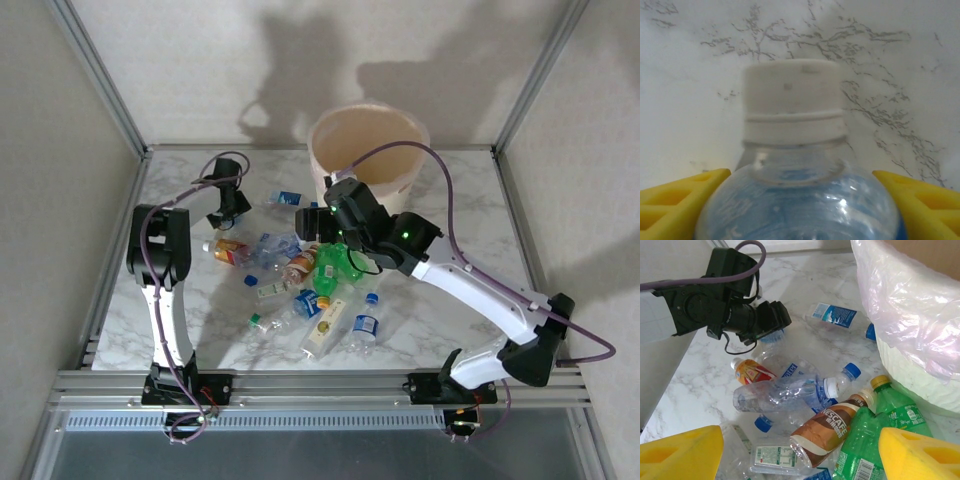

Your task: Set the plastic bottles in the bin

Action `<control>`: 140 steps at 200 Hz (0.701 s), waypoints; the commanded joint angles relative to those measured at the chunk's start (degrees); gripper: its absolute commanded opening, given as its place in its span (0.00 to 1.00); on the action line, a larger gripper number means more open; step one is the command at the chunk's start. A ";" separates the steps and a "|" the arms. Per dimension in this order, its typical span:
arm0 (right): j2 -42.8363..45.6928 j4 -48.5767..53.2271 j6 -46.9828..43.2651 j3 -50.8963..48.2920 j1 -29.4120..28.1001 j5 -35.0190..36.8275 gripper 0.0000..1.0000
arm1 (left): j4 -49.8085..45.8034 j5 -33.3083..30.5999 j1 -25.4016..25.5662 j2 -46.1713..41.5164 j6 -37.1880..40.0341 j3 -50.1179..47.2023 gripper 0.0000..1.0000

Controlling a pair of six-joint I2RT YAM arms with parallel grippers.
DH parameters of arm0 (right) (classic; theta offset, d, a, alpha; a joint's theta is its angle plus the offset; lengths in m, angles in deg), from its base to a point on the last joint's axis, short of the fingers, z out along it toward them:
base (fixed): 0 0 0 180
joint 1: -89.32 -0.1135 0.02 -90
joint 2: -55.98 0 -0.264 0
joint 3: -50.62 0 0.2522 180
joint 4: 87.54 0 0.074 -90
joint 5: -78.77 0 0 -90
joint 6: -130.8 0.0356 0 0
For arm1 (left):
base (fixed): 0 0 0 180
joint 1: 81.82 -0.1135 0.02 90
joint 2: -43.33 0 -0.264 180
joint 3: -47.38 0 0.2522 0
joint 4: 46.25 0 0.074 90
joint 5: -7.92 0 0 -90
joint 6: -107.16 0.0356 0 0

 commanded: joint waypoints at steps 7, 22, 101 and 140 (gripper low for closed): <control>-1.43 0.52 -0.20 2.26 -0.50 1.17 0.81 | -0.80 0.39 -0.02 0.77 0.16 1.45 0.68; -1.58 0.76 -0.31 2.68 -0.47 1.39 0.81 | -0.93 0.37 0.03 0.43 -0.13 1.67 0.66; -0.65 1.45 0.54 2.66 -0.52 2.45 0.81 | -1.46 0.79 -0.02 -3.76 -1.18 1.50 0.54; -0.20 1.25 0.65 2.99 -0.46 2.19 0.81 | -1.28 0.31 -0.02 -8.23 -1.89 1.76 0.51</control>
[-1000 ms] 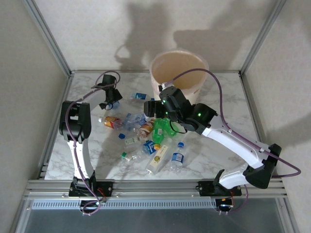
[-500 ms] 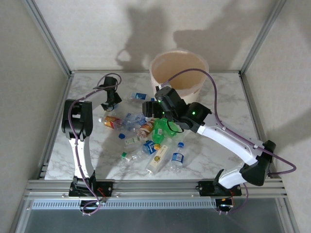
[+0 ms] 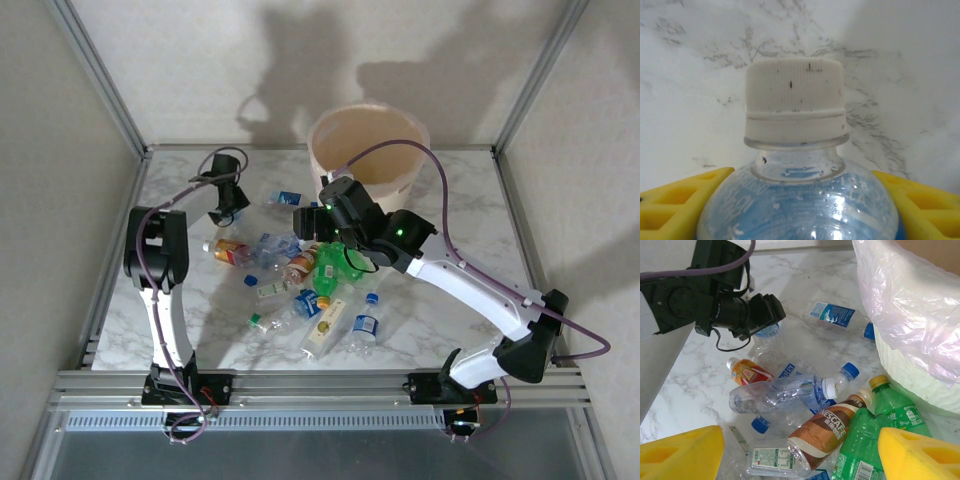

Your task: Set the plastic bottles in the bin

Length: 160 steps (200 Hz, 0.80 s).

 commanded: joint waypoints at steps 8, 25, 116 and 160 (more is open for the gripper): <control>1.29 0.58 0.48 1.90 -0.40 1.62 0.81 | -1.57 -0.04 -0.01 -6.47 -1.47 1.61 0.51; 1.35 0.65 0.45 2.53 -0.46 1.42 0.81 | -1.81 0.04 -0.02 -8.88 -1.92 1.50 0.50; 3.84 1.27 0.63 2.03 -0.46 1.24 0.80 | -2.73 4.86 0.98 -24.94 -5.43 0.43 0.50; 5.44 -1.07 0.27 -0.21 -0.44 1.53 0.82 | -0.82 8.93 2.15 -32.78 -6.36 0.93 0.51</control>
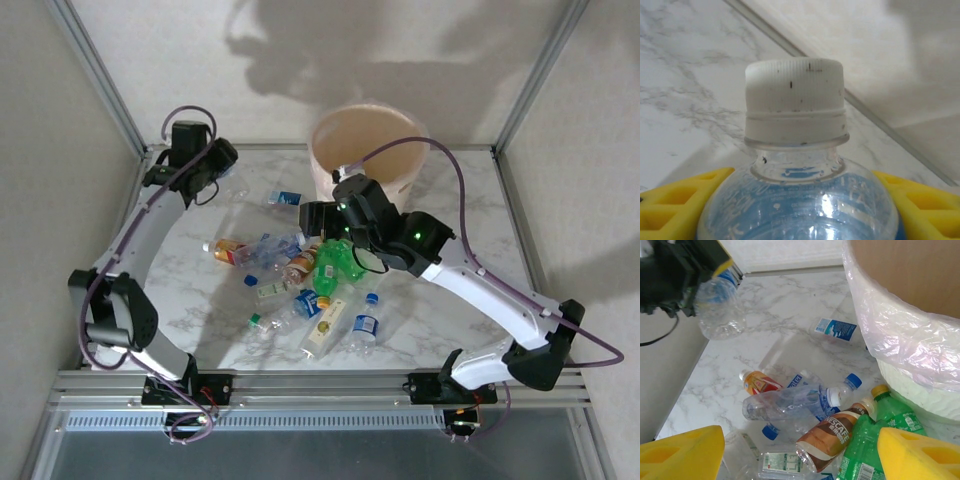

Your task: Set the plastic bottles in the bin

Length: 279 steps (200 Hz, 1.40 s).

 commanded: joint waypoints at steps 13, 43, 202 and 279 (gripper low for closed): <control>0.19 0.57 -1.02 1.62 -0.37 1.16 0.82 | 1.92 5.03 1.34 -6.67 -2.44 0.60 0.51; -0.46 1.84 -1.85 2.15 -0.37 1.97 0.81 | 7.00 11.14 3.53 -9.06 -5.14 1.40 0.51; 16.88 13.13 11.96 -21.14 0.05 7.41 0.82 | 9.74 12.12 23.20 12.31 -4.47 32.27 0.52; 22.01 17.34 21.39 -29.97 0.18 7.16 0.82 | 2.91 9.66 25.05 30.58 -2.45 49.16 0.51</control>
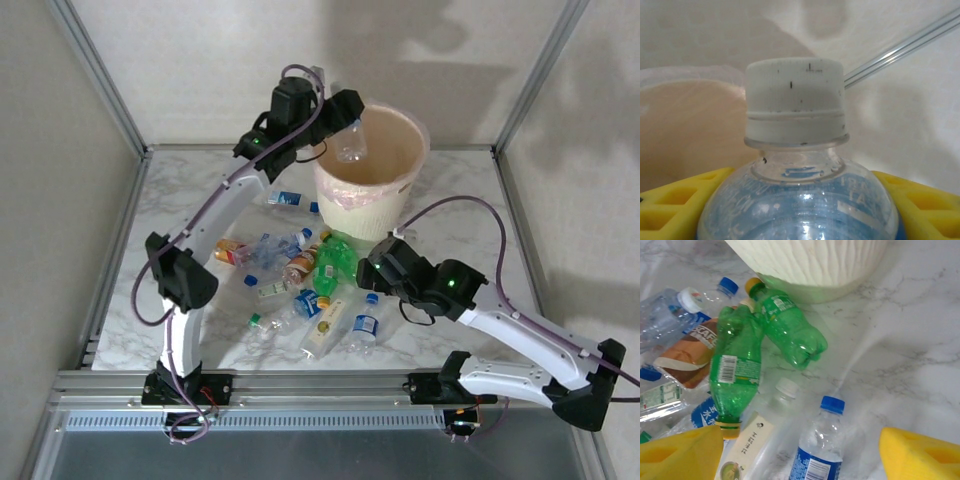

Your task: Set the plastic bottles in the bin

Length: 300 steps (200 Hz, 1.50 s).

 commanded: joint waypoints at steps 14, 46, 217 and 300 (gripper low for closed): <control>3.32 3.72 7.04 -3.67 0.27 1.76 0.82 | -4.11 -1.23 -0.04 4.82 2.02 6.38 0.51; 5.02 6.32 9.87 -5.47 0.73 1.72 0.83 | -5.04 -1.45 0.47 6.79 1.93 6.35 0.55; 1.38 3.55 5.62 -8.70 5.12 -8.55 0.84 | -6.78 -13.49 4.99 -9.38 12.82 0.99 0.78; -2.94 -4.75 4.93 -15.31 4.83 -18.03 0.80 | 4.87 -20.26 4.58 -33.48 16.48 -28.91 0.84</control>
